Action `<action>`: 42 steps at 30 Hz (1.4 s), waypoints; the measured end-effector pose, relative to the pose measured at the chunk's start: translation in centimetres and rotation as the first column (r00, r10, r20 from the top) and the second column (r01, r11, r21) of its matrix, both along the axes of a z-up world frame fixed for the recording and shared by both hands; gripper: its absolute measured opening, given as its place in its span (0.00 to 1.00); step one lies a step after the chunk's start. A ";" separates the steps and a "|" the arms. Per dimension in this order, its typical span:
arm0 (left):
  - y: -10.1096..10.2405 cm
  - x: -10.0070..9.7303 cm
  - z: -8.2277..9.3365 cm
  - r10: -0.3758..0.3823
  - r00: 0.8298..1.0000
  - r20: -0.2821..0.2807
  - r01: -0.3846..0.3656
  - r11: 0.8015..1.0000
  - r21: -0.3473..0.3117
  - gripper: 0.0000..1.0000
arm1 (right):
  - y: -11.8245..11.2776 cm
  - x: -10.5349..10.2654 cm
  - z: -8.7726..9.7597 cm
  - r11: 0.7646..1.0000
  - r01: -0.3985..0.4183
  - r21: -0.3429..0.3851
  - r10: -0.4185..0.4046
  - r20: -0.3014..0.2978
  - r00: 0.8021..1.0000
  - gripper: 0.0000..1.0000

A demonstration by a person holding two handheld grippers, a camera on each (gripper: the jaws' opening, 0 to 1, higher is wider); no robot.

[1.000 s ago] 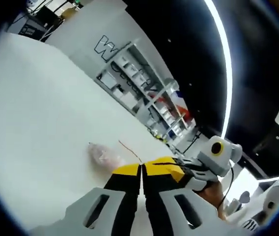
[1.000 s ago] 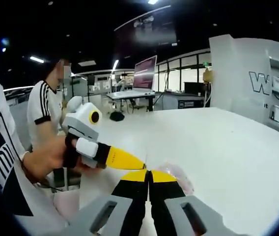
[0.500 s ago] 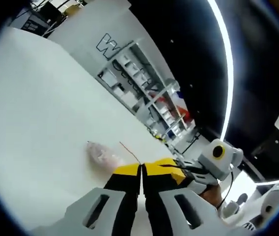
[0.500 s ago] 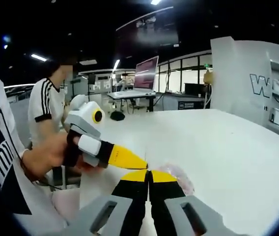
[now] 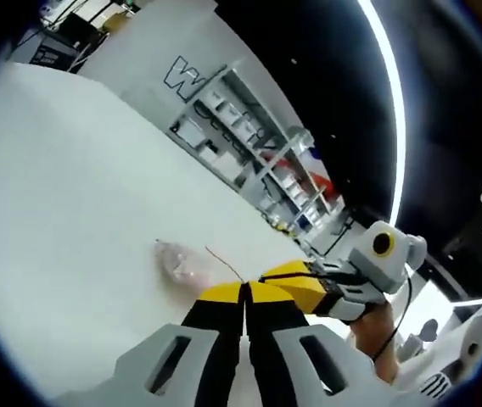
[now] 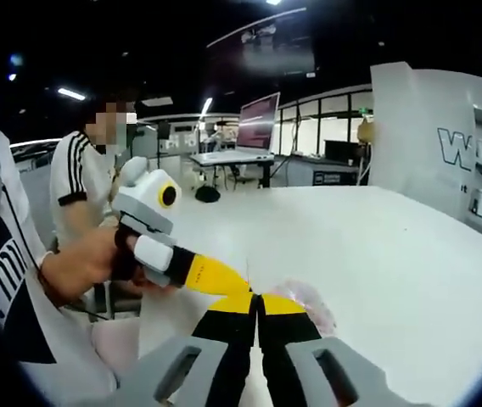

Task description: Open the resealable bag by pulling the two sides of the seal apart until the entire bag opening is separated and visibly accessible.

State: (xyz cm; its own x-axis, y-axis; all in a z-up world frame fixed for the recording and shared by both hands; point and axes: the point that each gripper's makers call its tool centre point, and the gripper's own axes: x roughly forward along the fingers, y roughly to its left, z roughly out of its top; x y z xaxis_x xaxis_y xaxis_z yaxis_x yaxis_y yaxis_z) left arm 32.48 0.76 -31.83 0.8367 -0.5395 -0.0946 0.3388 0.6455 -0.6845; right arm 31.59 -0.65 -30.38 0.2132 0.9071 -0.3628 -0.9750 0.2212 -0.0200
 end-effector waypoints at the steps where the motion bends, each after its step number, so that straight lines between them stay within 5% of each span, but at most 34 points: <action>1: 0.0 0.0 -0.1 0.001 1.000 -0.001 -0.001 1.000 0.004 0.00 | 0.1 -0.1 0.0 1.000 -0.010 -0.005 0.010 -0.009 1.000 0.00; 16: 0.1 -0.1 -0.6 0.001 1.000 -0.004 -0.001 0.999 0.039 0.00 | 0.7 -0.2 -1.7 0.996 -0.057 -0.071 0.050 -0.088 0.995 0.00; 32: -0.1 -0.1 -0.3 -0.024 0.999 -0.034 0.023 1.000 -0.013 0.01 | 0.5 -0.7 -1.2 0.996 -0.053 -0.069 0.051 -0.029 0.998 0.00; 42: 0.4 -0.1 -1.1 0.006 0.999 -0.051 -0.002 0.998 0.067 0.00 | 0.5 -0.8 -0.9 0.998 -0.044 -0.041 0.041 -0.053 0.998 0.00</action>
